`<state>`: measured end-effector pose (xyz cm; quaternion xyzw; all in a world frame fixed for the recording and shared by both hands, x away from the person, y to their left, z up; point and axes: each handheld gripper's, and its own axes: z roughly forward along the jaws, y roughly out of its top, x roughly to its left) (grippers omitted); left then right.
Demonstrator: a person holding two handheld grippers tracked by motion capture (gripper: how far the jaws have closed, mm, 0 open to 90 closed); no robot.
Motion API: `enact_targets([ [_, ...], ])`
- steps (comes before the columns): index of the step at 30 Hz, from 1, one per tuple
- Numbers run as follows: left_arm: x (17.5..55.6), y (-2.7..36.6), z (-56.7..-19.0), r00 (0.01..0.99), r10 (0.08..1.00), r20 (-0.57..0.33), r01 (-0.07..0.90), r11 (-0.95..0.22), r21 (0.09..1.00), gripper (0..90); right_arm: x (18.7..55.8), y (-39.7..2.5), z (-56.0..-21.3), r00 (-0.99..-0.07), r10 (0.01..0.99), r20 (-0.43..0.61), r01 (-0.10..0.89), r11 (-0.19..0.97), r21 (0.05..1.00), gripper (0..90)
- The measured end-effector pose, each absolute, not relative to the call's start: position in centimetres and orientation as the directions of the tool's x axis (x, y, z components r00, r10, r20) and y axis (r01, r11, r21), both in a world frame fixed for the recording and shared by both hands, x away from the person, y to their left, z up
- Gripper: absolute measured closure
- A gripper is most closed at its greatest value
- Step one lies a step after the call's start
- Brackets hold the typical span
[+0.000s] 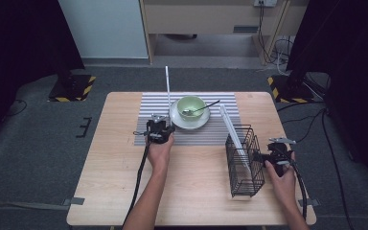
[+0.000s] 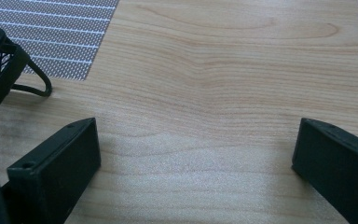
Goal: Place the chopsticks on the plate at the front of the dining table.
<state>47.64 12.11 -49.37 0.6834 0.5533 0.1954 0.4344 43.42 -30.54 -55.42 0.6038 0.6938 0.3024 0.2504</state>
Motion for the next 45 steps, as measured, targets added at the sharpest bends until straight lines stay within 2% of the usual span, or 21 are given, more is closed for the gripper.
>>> enact_targets([
  [14, 48.3, 12.2, -50.8, 0.286, 0.928, -0.239, 0.642, -0.001, 0.766, 86.5, 43.5, -30.5, -55.4, -0.144, 0.989, 0.016, 0.687, 0.088, 0.721, 0.7],
  [45, 48.6, 12.1, -51.1, 0.283, 0.924, -0.258, 0.652, 0.011, 0.758, 86.4, 43.5, -30.5, -55.4, -0.144, 0.989, 0.016, 0.687, 0.088, 0.721, 0.8],
])
